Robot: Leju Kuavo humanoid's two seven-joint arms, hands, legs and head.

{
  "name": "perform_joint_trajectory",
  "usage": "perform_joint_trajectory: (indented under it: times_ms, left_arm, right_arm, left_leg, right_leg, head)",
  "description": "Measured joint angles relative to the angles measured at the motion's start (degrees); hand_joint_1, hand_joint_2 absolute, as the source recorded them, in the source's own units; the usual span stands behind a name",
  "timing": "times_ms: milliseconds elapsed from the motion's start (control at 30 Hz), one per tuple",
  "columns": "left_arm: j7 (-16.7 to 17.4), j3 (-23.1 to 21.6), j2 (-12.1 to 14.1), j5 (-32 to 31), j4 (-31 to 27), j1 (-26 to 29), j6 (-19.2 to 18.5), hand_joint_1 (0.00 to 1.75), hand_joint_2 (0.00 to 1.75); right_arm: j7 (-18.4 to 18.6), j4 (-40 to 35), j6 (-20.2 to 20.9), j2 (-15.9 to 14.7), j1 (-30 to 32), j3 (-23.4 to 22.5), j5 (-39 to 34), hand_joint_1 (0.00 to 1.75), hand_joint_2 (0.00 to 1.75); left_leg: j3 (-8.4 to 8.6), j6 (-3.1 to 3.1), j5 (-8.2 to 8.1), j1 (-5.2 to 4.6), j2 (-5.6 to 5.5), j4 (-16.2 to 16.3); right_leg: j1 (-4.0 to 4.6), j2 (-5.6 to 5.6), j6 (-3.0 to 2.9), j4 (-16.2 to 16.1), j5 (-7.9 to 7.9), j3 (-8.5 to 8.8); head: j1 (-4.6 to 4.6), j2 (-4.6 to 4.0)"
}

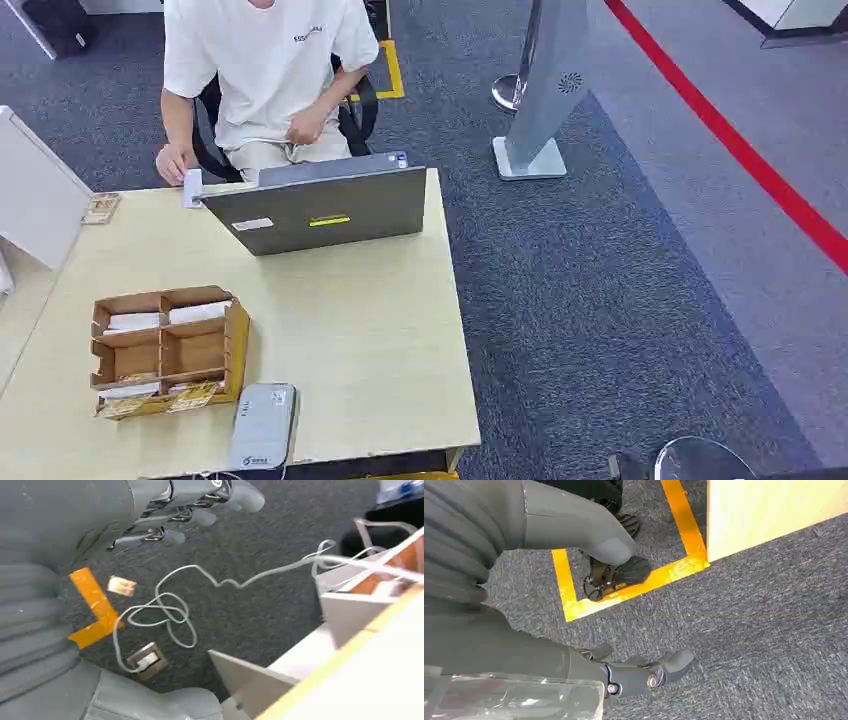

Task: Pass the card to the sensor for recognition and then transmit it.

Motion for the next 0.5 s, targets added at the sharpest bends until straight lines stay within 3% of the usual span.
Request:
perform_joint_trajectory:
  times_ms: [100,200,300,367,500]
  left_arm:
    - [-1.3,-0.2,0.0,0.9,-1.4,0.3,1.1,0.00,1.75]
    - [-9.6,-3.5,0.0,2.6,-6.6,2.4,5.8,0.00,1.75]
    - [-16.4,-10.4,0.0,1.1,-17.7,5.8,12.7,0.00,1.75]
    - [-16.8,-13.4,0.3,-0.8,-23.8,6.2,14.0,0.00,1.75]
    - [-17.2,-20.5,0.5,-12.0,-41.9,6.8,13.7,0.00,1.75]
  right_arm:
    - [0.0,0.0,0.0,0.0,0.0,0.0,0.0,0.00,1.75]
    - [-0.5,0.0,-0.2,0.0,0.2,0.0,0.0,0.00,1.75]
    - [-0.8,0.0,-0.5,0.0,0.3,0.0,0.6,0.00,1.75]
    - [-0.8,0.1,-0.6,0.1,0.1,0.0,1.1,0.00,1.75]
    - [-0.4,0.2,-0.8,0.3,-0.3,0.2,1.9,0.00,1.75]
  left_leg:
    - [0.00,0.00,0.00,0.01,0.00,0.0]
    - [0.00,0.00,0.00,0.06,0.03,0.0]
    - [-0.02,0.00,0.00,0.03,-0.07,0.0]
    - [-0.03,0.00,0.01,0.10,-0.19,0.0]
    - [-0.03,0.00,0.01,0.12,-0.22,0.1]
  right_leg:
    - [0.00,0.00,0.00,0.0,0.00,0.00]
    - [0.01,0.03,0.00,0.0,0.00,0.00]
    - [0.02,-0.04,0.00,0.0,0.00,0.00]
    - [0.03,-0.17,0.00,0.0,0.00,0.05]
    - [0.12,-0.19,0.00,0.0,0.00,0.08]
  head:
    - [0.00,0.00]
    - [0.00,0.00]
    - [0.02,0.00]
    - [-0.02,0.00]
    - [0.11,0.00]
